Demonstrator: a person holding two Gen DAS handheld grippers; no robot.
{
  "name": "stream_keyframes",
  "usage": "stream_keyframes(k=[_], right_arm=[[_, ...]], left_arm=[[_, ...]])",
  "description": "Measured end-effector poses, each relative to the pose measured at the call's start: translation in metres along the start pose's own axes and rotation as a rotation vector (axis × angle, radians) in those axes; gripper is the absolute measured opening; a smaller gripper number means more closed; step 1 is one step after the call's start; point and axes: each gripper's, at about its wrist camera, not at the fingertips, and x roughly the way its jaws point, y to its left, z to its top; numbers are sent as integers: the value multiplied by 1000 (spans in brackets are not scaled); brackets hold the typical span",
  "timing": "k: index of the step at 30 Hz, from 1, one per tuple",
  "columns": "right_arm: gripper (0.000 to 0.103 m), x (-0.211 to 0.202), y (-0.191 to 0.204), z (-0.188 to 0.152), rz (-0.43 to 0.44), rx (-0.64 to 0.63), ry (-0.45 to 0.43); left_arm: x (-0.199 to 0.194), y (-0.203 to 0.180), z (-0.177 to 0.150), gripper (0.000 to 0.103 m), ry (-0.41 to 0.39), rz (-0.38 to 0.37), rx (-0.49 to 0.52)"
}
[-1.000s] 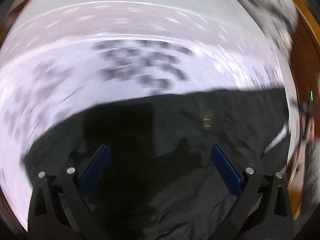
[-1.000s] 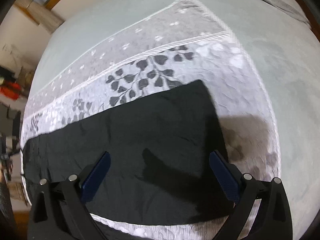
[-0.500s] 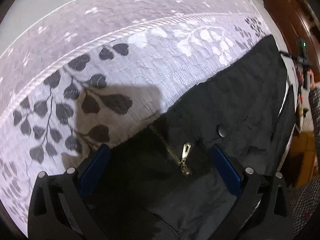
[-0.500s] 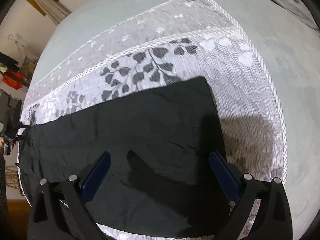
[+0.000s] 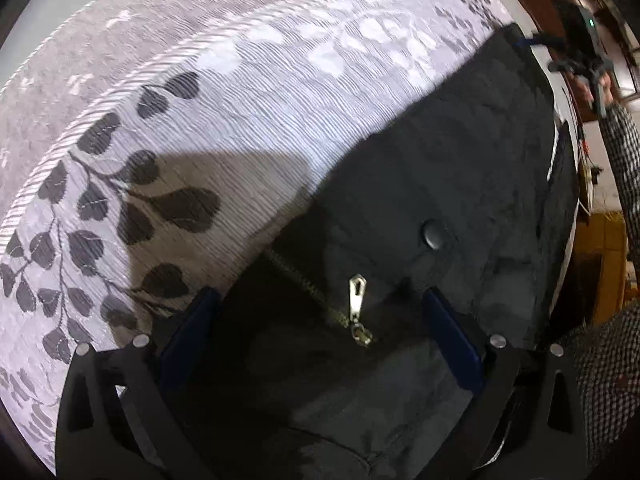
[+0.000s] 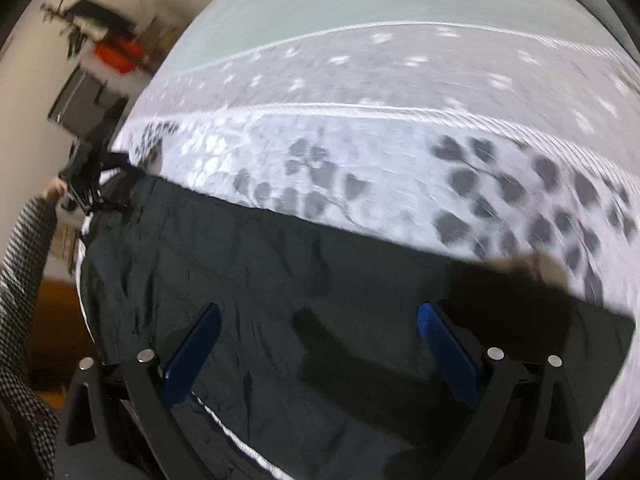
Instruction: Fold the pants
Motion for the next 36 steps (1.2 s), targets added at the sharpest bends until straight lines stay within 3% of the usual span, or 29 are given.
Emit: stream_keyframes(k=[4, 5, 6, 7, 8, 12, 17, 20, 22, 24, 25, 30, 36], right_arm=[[99, 27, 19, 23, -88, -115, 81], [99, 33, 23, 28, -90, -133, 103], [99, 38, 24, 31, -95, -151, 125], [99, 45, 26, 36, -117, -173, 142], [99, 51, 28, 41, -148, -196, 152], [99, 78, 36, 47, -168, -254, 245], [100, 99, 47, 45, -255, -358, 279], [82, 95, 52, 45, -249, -370, 265], [37, 88, 58, 45, -231, -380, 241], [13, 81, 63, 44, -249, -394, 215], [8, 80, 67, 42, -262, -408, 210], [4, 77, 89, 26, -340, -474, 167], [3, 41, 119, -8, -425, -523, 25]], left_arm=[[6, -4, 3, 98, 3, -30, -22], [6, -4, 4, 94, 1, -36, -39], [6, -3, 5, 89, 3, -32, -49], [5, 2, 5, 71, 7, 2, -56], [4, 5, 5, 63, 9, 33, -53], [5, -5, 3, 57, -7, 38, -28], [8, -16, -1, 53, -18, 69, 1], [-2, -16, -14, 44, -26, 81, 22], [-2, -22, -18, 38, -30, 99, 37], [-2, -26, -25, 35, -39, 113, 42], [0, -31, -27, 33, -44, 121, 45], [-3, -50, -46, 24, -99, 181, 65], [-11, -76, -69, 17, -176, 230, 81]])
